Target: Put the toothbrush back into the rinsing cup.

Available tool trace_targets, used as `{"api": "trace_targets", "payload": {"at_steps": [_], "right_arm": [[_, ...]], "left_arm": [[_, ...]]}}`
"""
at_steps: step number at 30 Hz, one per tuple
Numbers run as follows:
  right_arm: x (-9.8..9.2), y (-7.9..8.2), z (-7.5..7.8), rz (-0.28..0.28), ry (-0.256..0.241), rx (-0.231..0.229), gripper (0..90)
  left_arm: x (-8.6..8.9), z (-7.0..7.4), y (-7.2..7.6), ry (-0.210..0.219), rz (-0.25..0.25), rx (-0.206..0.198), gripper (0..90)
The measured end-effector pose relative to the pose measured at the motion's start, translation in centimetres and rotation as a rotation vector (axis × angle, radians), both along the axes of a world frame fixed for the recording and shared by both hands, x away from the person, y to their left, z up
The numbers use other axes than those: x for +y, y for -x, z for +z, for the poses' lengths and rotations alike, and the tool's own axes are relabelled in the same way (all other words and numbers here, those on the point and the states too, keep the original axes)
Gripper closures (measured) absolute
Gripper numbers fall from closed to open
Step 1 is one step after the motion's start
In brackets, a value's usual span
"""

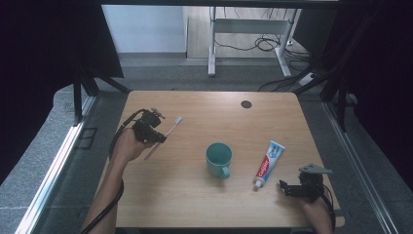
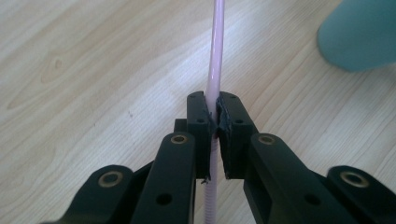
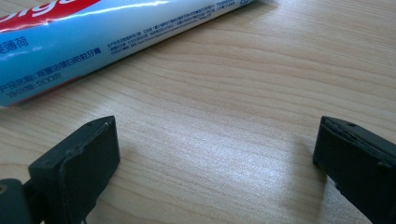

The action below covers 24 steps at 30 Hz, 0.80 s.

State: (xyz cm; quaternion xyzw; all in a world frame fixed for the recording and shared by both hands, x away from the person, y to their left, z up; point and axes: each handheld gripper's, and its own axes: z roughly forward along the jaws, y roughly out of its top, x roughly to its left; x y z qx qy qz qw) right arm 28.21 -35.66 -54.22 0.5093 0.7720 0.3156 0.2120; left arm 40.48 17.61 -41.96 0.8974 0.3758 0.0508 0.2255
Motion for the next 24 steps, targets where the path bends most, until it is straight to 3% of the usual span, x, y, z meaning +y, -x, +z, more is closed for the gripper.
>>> {"api": "trace_targets", "payload": {"at_steps": [9,24], "right_arm": [[0.0,0.0,0.0,-0.001,0.0,0.0,0.0],[0.0,0.0,0.0,-0.001,-0.001,0.001,0.0]], "left_arm": [[-0.7,1.2,0.8,0.084,-0.007,-0.069,84.0],[-2.6,2.5,1.9,0.198,-0.04,-0.137,84.0]]}}
